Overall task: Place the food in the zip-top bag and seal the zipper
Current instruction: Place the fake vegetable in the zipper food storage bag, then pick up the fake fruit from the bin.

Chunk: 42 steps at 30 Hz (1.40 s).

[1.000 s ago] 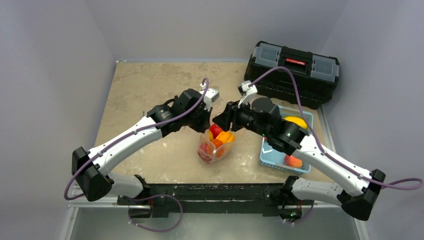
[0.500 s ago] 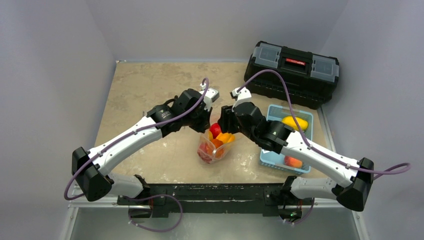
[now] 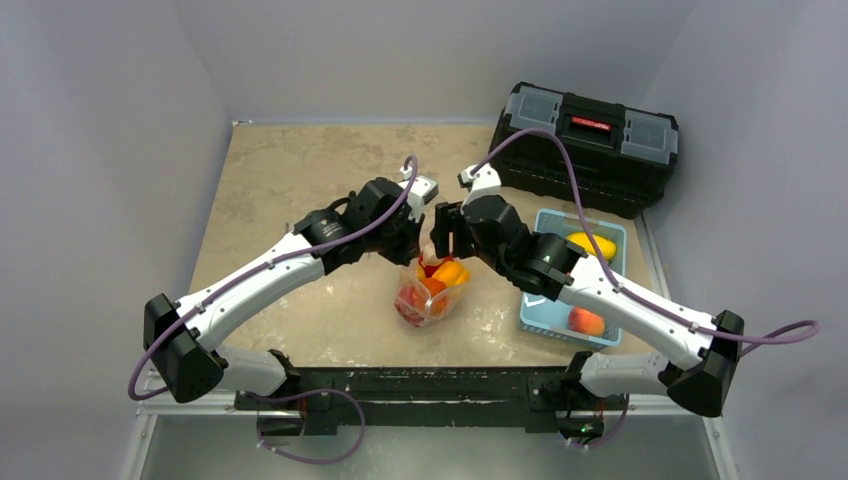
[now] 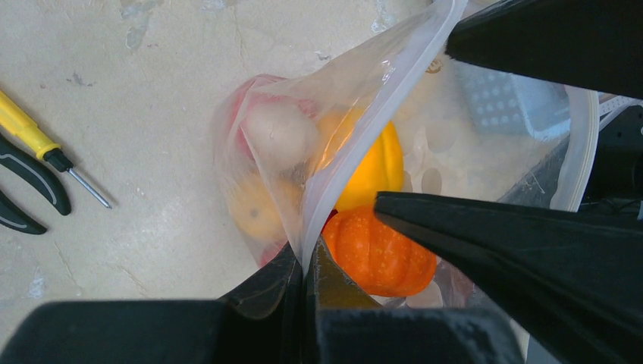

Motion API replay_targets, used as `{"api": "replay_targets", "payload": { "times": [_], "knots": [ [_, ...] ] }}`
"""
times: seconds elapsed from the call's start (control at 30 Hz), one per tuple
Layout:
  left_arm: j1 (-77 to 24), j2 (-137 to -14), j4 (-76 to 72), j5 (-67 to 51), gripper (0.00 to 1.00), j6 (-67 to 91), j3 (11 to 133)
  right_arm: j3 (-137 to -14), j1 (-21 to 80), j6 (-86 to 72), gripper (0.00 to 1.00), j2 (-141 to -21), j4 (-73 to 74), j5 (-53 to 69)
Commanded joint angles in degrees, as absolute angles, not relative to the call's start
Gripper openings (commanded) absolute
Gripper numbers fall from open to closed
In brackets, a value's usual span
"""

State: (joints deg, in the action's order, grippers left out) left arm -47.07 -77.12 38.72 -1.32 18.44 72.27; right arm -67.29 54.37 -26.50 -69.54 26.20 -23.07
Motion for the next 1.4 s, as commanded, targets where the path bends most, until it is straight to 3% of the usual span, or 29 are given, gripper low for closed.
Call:
{"api": "replay_targets", "payload": {
  "times": [0.0,0.3,0.43,0.77,0.87,1.13,1.37],
  "knots": [
    [-47.29,-76.44,37.95,-1.52,0.0,18.45,73.75,-67.65,54.62,-25.6,0.63,-64.78,27.42,-27.24],
    [-47.29,-77.14,37.76,-2.13,0.0,18.71,73.67,-67.74,54.67,-27.53,0.61,-61.28,27.7,-30.93],
    [-47.29,-77.35,37.75,-2.67,0.0,18.9,73.76,-66.42,54.71,-29.12,0.61,-53.86,30.19,-38.71],
    [-47.3,-77.45,37.89,-2.35,0.0,18.97,73.61,-61.46,52.97,-40.45,0.75,-45.11,40.86,-64.6],
    [-47.31,-77.57,37.64,-3.3,0.0,19.15,73.69,-59.12,45.76,-41.18,0.74,-45.34,40.13,-57.13],
    [-47.29,-77.33,38.22,-1.89,0.0,18.93,73.65,-51.29,13.71,-36.72,0.74,-54.91,34.84,-23.74],
    [-47.29,-76.78,38.28,-1.16,0.0,18.63,73.64,-49.73,3.15,-40.97,0.69,-66.01,34.91,-12.61]
  ]
}}
